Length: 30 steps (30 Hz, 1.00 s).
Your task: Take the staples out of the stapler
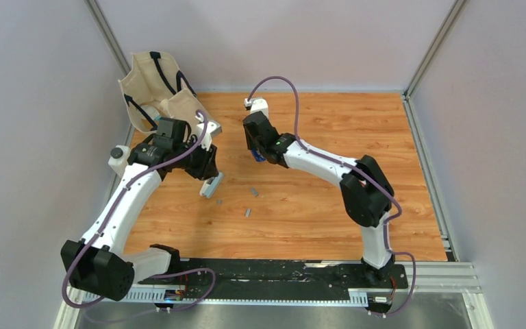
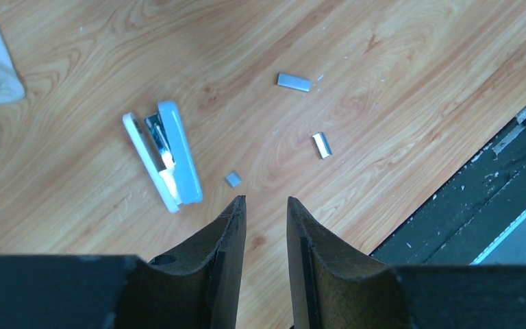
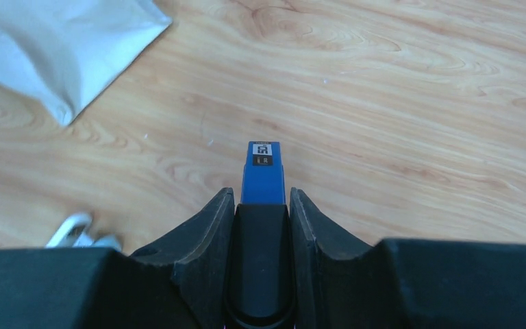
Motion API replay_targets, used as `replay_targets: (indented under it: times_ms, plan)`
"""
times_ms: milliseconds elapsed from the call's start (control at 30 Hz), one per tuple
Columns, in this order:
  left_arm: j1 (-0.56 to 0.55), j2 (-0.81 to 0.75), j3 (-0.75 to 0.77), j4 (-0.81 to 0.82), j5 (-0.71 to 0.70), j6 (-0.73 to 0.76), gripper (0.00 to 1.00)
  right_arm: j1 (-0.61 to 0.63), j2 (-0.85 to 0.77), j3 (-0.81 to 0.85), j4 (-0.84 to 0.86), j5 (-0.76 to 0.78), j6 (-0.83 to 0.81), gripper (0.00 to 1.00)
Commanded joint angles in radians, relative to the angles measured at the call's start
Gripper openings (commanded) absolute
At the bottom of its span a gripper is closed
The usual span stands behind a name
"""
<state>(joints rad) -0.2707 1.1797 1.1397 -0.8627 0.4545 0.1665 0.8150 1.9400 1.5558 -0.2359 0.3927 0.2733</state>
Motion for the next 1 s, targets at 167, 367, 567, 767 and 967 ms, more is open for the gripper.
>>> replay_targets:
  times_ms: [167,367,567,767,967]
  plan:
    - [0.12,-0.066,-0.044,-0.085,0.039,0.073,0.36,0.026,0.272,0.269,0.139,0.242,0.113,0.0]
    - [0.133,-0.114,-0.084,-0.075,0.016,0.09,0.36,0.053,0.361,0.374,0.072,0.218,0.201,0.0]
    - [0.134,-0.101,-0.106,-0.045,0.038,0.073,0.36,0.127,0.333,0.261,0.024,0.218,0.341,0.19]
    - [0.133,-0.123,-0.123,-0.047,0.092,0.08,0.36,0.164,0.323,0.217,-0.052,0.213,0.455,0.48]
    - [0.134,-0.169,-0.113,-0.068,0.069,0.084,0.36,0.162,0.252,0.199,-0.068,0.187,0.416,0.7]
